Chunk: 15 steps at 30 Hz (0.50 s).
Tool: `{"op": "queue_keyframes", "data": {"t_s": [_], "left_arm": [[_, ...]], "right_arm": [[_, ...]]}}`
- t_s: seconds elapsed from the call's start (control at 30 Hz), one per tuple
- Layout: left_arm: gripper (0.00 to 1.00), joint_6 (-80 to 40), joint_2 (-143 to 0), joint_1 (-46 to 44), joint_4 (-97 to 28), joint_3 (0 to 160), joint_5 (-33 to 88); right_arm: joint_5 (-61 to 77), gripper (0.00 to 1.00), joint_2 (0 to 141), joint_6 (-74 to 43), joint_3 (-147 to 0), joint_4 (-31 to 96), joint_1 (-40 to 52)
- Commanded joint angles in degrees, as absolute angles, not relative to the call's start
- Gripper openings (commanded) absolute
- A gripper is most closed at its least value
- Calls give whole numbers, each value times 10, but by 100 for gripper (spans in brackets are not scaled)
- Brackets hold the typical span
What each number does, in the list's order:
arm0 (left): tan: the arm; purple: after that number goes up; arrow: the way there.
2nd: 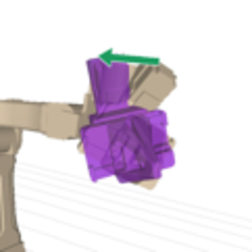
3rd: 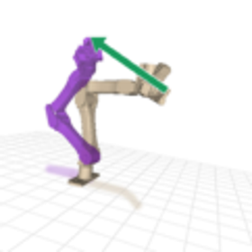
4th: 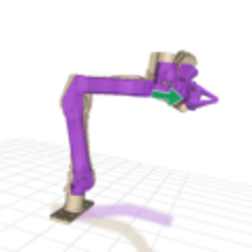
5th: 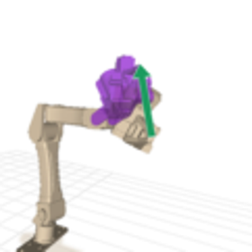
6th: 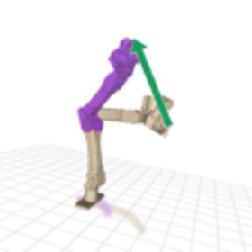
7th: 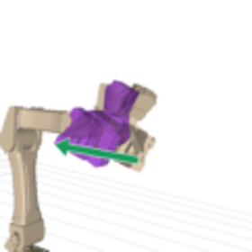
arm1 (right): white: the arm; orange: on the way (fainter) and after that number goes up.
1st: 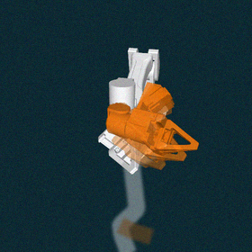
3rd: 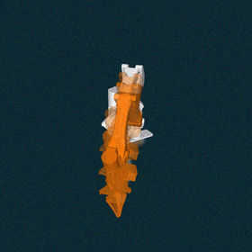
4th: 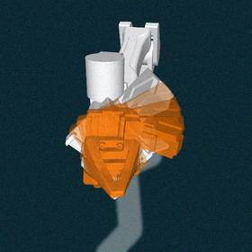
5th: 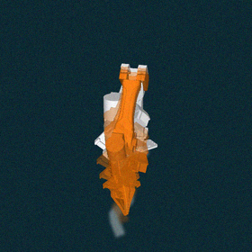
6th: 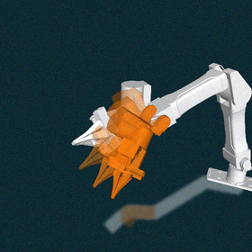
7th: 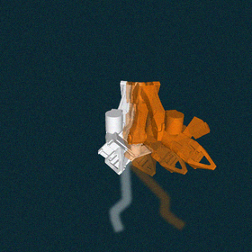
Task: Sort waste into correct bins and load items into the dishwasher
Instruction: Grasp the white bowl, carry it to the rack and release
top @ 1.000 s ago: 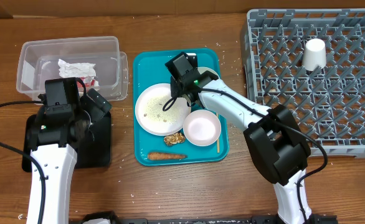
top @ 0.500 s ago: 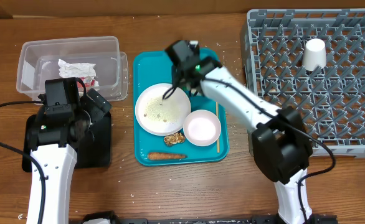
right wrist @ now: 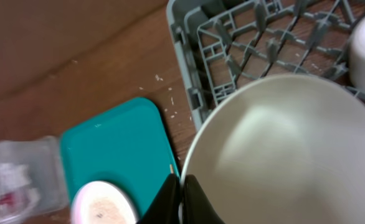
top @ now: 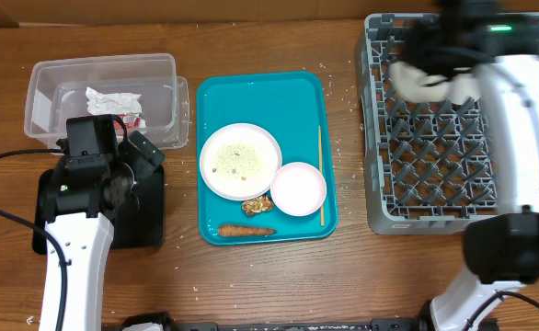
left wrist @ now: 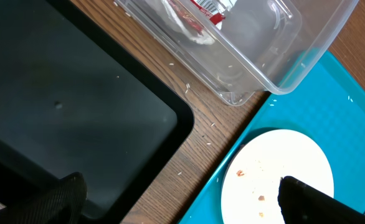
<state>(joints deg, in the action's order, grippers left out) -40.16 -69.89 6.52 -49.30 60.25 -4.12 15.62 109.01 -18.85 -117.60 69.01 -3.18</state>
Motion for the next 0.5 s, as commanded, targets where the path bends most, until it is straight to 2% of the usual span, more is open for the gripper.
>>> {"op": "queue_keyframes", "data": {"t_s": [0.0,0.07,0.23,0.37,0.47], "left_arm": [[100,-405,-696,67,-493,608,-40],[100,-405,-696,67,-493,608,-40],[100,-405,-696,67,-493,608,-40],[100,-405,-696,67,-493,608,-40],[100,-405,-696,67,-493,608,-40]], "right_arm": [[415,4,1082,-83,-1178,694,-135],[509,4,1084,-32,-1160,693,-203],[634,4,1095,57,-1096,688,-321],[758,4,1112,80,-1022,632,-376],[858,4,1125,79,-964,542,-394]]}}
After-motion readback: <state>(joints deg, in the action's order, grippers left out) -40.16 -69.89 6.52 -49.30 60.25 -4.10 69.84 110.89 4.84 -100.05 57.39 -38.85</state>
